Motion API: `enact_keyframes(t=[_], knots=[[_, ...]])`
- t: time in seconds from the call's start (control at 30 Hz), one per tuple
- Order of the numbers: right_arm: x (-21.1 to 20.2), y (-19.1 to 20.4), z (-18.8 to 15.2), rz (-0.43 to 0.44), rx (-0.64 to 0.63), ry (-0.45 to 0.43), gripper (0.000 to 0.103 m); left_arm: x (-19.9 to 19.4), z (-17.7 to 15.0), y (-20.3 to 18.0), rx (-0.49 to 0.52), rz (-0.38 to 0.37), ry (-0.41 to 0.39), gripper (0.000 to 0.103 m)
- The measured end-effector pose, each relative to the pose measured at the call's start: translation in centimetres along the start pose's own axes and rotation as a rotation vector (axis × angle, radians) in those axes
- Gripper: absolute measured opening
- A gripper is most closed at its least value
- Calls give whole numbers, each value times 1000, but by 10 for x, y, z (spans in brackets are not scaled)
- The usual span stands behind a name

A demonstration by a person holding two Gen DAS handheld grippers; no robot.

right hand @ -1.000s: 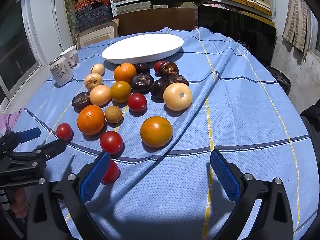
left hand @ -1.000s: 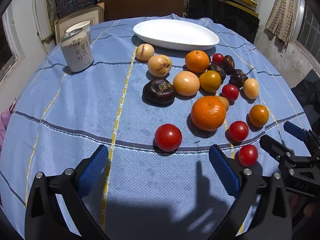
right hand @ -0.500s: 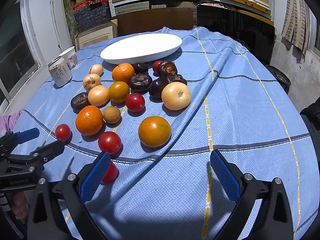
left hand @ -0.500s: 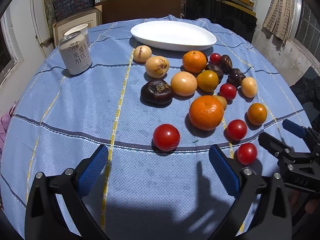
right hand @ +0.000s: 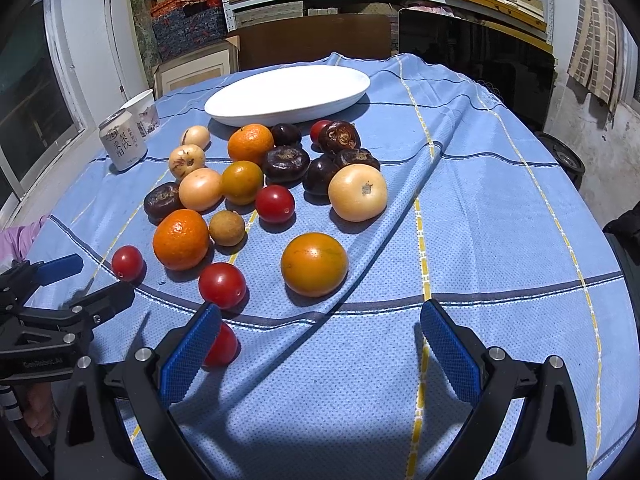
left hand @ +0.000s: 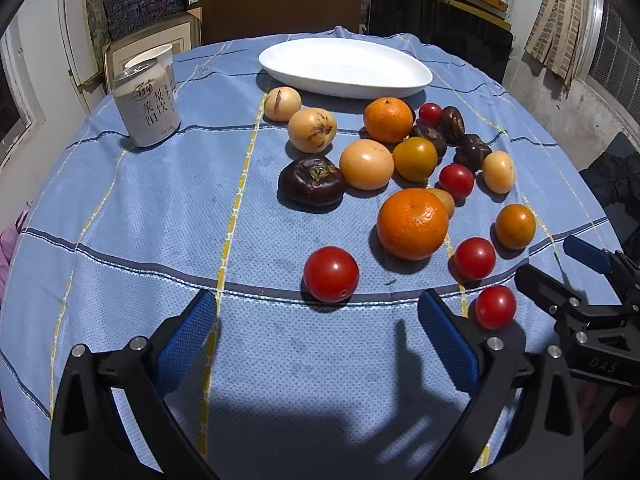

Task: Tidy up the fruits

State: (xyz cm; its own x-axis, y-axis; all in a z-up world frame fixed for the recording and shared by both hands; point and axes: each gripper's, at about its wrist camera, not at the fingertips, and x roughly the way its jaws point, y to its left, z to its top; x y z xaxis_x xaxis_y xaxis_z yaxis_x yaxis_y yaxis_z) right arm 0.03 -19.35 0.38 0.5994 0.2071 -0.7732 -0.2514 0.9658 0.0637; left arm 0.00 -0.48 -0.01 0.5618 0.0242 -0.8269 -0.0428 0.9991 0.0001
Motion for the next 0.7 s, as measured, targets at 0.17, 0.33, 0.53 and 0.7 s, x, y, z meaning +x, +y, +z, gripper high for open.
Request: enact_keyframes(t=[0.17,0.33,0.53,0.7], knots=[[0,1,0,-5,-5,-4,100,2,1,1,-3,-1,17,99],[-2,1,1,-9,-9,-13,100,5,1,2,-6,0,25,99],[-6,3,1,-8,-41,-26,100,5,-1,9,13,-13,25,99],[-7,7,-1,20,-67,-31,100,11,-4,25,-8,-49,43,99]])
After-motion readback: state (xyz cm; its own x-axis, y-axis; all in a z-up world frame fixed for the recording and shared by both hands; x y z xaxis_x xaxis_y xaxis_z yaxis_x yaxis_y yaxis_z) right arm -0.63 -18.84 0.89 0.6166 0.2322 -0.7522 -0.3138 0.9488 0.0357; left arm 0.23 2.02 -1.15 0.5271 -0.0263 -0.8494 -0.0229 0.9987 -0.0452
